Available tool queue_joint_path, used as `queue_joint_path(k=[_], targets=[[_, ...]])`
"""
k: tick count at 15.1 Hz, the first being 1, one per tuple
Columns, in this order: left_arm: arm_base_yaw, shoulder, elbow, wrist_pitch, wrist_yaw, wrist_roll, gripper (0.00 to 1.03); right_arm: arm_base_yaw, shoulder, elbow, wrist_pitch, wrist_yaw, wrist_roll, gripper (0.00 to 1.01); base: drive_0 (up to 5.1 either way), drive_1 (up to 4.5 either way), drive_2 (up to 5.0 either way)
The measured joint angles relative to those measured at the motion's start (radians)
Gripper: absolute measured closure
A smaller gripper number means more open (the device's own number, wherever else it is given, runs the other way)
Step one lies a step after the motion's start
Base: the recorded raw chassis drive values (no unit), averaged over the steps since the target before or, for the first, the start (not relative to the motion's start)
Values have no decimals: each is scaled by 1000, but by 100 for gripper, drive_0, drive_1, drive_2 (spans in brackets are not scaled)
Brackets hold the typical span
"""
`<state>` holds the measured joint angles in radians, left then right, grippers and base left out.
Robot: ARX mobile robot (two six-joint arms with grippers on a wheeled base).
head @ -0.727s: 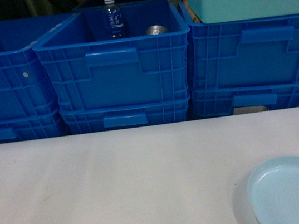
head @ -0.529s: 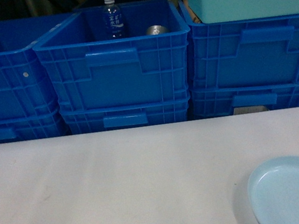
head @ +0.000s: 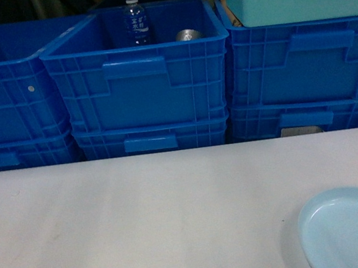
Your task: Place blue tray on left shelf second layer neatly
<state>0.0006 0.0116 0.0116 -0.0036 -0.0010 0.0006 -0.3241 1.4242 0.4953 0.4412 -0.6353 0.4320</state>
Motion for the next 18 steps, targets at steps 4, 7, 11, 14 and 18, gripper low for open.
queue_joint_path(k=[4, 7, 11, 14, 18], targets=[[0, 0, 0, 0, 0, 0, 5, 11, 143, -35, 74, 30, 72, 3, 0, 0, 0], [0, 0, 0, 0, 0, 0, 5, -52, 209, -82, 92, 52, 42, 3, 0, 0, 0], [0, 0, 0, 0, 0, 0, 5, -101, 285, -121, 141, 55, -52, 3, 0, 0, 0], [0, 0, 0, 0, 0, 0, 5, -73, 398, -140, 243, 78, -58, 3, 0, 0, 0], [0, 0, 0, 0, 0, 0, 5, 39, 468, -165, 365, 150, -3, 3, 0, 0, 0]])
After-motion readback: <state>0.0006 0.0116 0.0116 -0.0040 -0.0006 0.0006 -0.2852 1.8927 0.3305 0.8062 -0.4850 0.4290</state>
